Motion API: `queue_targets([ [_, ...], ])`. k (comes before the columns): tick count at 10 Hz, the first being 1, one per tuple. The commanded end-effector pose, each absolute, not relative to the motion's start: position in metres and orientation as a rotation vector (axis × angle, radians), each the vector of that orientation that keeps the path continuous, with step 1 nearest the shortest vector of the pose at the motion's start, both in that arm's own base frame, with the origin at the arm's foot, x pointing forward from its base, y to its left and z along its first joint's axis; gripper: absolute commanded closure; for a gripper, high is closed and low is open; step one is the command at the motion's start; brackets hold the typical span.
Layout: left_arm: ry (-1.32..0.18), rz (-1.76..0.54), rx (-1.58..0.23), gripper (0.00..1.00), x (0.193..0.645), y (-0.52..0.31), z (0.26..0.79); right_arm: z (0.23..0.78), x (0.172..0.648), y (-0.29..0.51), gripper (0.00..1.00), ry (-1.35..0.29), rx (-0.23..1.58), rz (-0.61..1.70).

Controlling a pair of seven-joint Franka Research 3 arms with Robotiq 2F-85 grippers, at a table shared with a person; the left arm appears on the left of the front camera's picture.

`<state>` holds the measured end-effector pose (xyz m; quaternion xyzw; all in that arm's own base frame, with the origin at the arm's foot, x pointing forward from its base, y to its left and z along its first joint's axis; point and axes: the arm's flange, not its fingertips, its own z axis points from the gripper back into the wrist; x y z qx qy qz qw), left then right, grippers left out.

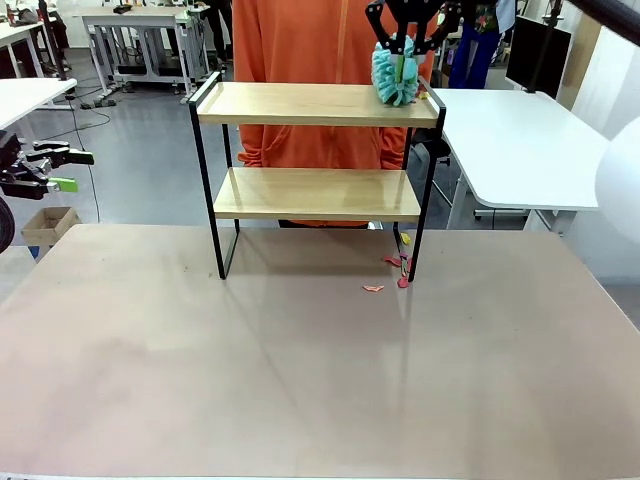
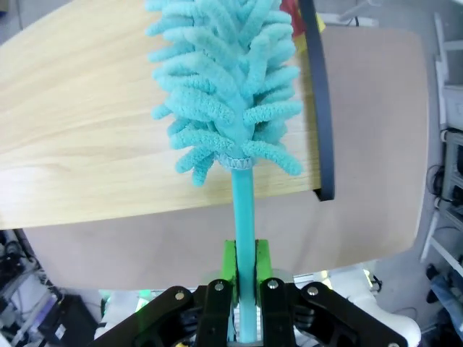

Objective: Clean the shelf.
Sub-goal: Clean the specific section of the Shelf indicated by the human with the Duster.

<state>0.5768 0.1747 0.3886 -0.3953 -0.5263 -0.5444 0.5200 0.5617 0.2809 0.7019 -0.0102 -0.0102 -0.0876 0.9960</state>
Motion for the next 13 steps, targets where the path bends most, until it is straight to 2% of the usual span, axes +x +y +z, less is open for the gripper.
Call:
queue_targets([
  [1, -1.268, -1.307, -0.948, 0.00, 0.574, 0.175, 0.392, 0.552, 0.400, 0.185, 0.87, -0.059, -0.067, -0.212],
  [4, -1.268, -1.307, -0.948, 0.00, 0.574, 0.175, 0.392, 0.586, 0.359, 0.160, 0.87, -0.125, -0.109, -0.231],
  [7, -1.268, -1.307, -0.948, 0.00, 0.574, 0.175, 0.392, 0.597, 0.351, 0.158, 0.87, -0.187, -0.086, -0.210],
  [8, -1.268, -1.307, -0.948, 0.00, 0.574, 0.175, 0.392, 0.762, 0.522, 0.245, 0.87, -0.100, -0.083, -0.229],
  [13, -1.268, -1.307, -0.948, 0.00, 0.574, 0.175, 0.392, 0.762, 0.522, 0.245, 0.87, -0.100, -0.083, -0.229],
])
